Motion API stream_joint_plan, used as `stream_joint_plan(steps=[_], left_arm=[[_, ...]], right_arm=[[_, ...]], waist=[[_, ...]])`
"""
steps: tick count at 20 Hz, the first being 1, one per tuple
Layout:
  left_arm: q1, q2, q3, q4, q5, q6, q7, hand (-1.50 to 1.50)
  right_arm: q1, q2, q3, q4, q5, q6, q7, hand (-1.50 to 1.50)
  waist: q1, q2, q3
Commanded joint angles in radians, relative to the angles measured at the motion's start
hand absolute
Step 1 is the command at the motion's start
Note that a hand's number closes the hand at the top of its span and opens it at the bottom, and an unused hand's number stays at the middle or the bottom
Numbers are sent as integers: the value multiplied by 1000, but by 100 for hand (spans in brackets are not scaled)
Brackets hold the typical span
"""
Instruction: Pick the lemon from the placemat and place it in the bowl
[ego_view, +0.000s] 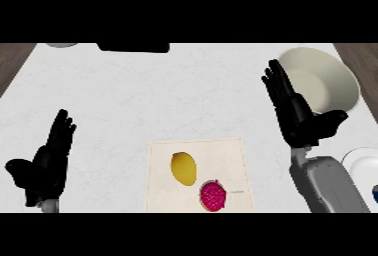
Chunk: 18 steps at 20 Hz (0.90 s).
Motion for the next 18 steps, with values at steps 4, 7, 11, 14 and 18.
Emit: stream_joint_plan(steps=[4, 7, 11, 14, 18], left_arm=[[-104, 53, -35, -29, -71, -33, -36, 0], [-128, 81, -39, -22, -86, -50, -18, 0], [-220, 83, -46, -7, -105, -53, 32, 0], [-257, 79, -50, 10, -113, -53, 53, 0], [-282, 67, -44, 46, -130, -40, 61, 0]], right_arm=[[-169, 11, 201, -22, -84, 400, -80, 150], [-290, -177, 172, -43, 237, 306, -195, 150], [-208, -53, 170, 214, 24, 572, -568, -150], [-276, -119, 219, 247, 141, 664, -728, -150], [-322, -243, 241, 286, 315, 669, -890, -150]], waist=[[68, 28, 41], [15, 1, 32], [38, 38, 41], [33, 34, 39], [9, 23, 37]])
